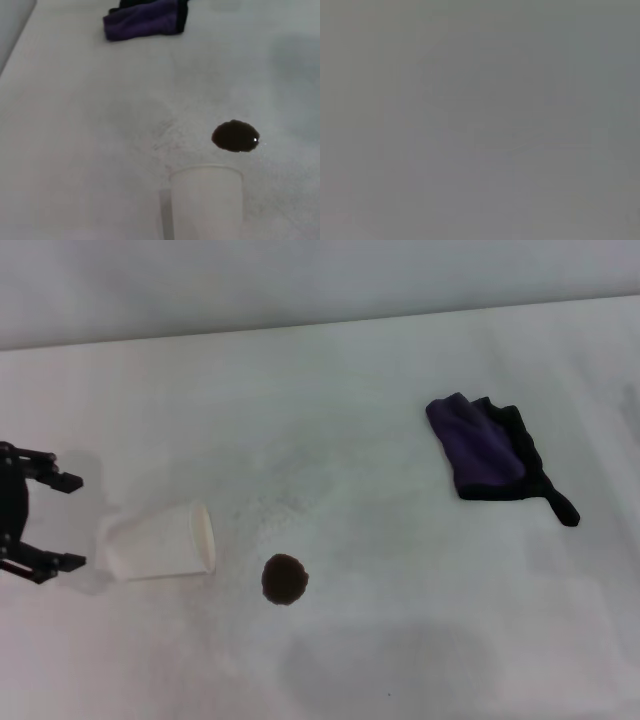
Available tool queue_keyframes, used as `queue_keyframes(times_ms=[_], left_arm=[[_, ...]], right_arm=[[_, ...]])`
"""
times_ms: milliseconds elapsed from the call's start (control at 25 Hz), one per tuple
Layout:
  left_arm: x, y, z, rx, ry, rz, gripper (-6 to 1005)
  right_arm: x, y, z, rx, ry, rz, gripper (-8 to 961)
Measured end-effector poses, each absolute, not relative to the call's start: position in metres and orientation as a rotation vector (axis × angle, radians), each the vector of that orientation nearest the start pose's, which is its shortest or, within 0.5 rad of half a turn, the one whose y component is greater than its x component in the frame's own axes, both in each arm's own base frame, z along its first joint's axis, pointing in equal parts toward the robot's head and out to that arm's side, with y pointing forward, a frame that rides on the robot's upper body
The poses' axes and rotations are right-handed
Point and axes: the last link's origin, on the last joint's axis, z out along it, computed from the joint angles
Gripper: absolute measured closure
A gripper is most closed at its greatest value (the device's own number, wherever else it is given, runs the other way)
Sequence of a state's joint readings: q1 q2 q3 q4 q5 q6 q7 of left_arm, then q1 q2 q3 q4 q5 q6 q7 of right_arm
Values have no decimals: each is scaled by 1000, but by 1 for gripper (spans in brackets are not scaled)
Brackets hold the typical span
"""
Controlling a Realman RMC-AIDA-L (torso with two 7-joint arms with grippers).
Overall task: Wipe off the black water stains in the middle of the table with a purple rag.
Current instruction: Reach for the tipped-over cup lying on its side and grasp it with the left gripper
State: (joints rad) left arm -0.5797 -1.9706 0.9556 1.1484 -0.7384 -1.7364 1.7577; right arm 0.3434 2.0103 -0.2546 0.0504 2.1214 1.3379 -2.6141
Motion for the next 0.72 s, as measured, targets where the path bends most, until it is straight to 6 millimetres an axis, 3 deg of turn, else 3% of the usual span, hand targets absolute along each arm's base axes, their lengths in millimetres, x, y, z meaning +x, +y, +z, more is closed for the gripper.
queue_keyframes(times_ms=[720], left_arm=[[-264, 351, 24, -2981, 136, 241, 122]], right_arm=[[394, 277, 39, -1289, 820, 868, 82]])
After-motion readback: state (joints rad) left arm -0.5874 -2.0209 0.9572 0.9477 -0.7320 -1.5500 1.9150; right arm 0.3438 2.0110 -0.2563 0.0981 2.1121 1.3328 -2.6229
